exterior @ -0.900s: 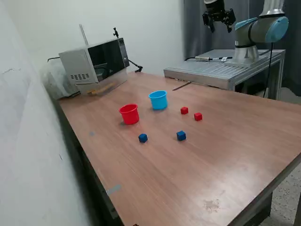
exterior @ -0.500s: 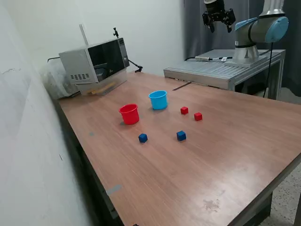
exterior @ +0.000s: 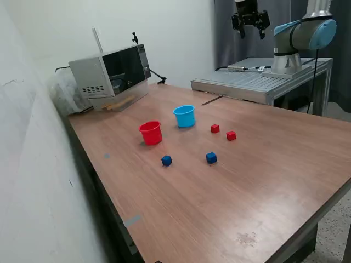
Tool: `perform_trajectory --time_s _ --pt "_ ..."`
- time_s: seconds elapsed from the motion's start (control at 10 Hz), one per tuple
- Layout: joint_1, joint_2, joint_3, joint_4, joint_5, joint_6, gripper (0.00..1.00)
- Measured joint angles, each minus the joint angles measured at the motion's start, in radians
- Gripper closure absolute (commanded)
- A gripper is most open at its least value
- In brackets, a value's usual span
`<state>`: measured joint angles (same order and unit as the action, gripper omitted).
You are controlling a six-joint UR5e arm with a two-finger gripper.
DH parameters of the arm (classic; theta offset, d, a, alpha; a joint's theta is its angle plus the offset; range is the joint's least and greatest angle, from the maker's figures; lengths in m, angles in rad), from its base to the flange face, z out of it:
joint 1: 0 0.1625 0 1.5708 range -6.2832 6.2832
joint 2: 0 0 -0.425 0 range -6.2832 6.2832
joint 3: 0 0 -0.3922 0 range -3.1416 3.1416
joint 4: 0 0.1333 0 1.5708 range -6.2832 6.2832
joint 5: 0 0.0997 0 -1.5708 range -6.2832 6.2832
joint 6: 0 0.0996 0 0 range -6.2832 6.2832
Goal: Place red objects in the red bin, and blue objects in the blue bin.
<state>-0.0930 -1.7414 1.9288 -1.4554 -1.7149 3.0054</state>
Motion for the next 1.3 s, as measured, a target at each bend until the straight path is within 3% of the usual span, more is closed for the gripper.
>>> perform_trajectory --time_s 0.2,0.5,1.0,1.3 --pt "-0.003 0.025 -0.018 -0.121 0.014 -0.002 0.00" --pt "-0.008 0.126 -0.076 -0.298 0.104 -0.054 0.00" --pt "-0.013 0.350 -0.105 -0.627 0.206 -0.083 0.00" --pt "-0.015 0.503 -0.106 -0.777 0.228 -0.075 0.00"
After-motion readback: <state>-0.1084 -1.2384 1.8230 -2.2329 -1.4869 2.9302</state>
